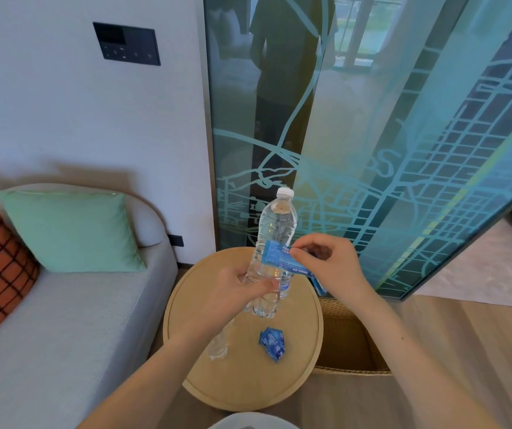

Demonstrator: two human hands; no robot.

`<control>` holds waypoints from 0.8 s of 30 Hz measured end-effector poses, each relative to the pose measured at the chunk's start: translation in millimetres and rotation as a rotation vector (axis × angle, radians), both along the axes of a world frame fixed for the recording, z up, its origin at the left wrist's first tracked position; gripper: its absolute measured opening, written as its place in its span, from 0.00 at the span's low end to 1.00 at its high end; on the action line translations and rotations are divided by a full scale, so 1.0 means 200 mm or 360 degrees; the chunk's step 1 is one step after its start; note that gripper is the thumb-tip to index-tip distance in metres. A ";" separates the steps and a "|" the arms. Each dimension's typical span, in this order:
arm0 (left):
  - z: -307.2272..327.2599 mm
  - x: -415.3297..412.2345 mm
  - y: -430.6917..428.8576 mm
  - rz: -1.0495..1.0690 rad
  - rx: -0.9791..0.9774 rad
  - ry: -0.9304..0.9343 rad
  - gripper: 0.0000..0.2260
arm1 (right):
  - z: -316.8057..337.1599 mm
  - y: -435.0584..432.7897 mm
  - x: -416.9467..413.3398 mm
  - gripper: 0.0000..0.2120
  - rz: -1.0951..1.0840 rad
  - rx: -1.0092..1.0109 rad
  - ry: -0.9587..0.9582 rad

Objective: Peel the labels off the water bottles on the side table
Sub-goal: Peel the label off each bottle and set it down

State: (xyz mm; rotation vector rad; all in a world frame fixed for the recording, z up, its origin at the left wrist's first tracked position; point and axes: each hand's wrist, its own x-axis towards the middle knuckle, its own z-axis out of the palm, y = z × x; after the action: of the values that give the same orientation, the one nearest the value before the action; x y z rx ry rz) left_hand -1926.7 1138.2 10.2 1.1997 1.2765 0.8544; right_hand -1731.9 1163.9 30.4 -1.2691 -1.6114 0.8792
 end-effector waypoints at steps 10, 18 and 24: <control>-0.02 0.00 0.01 0.0031 -0.0024 0.0031 0.09 | 0.00 -0.03 -0.02 0.05 0.0052 0.0224 -0.0183; -0.05 0.00 0.02 0.0029 -0.0062 -0.0030 0.07 | 0.01 -0.04 -0.02 0.05 0.0110 0.0197 -0.0135; -0.06 -0.01 0.02 0.0034 -0.0060 -0.0023 0.07 | 0.02 -0.05 -0.01 0.04 0.0111 0.0161 -0.0082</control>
State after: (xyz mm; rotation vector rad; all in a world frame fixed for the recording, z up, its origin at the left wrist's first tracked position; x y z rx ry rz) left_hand -1928.2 1141.9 -1.6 1.1497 1.2904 0.8496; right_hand -1734.8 1154.4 34.9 -1.1797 -1.7279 0.8031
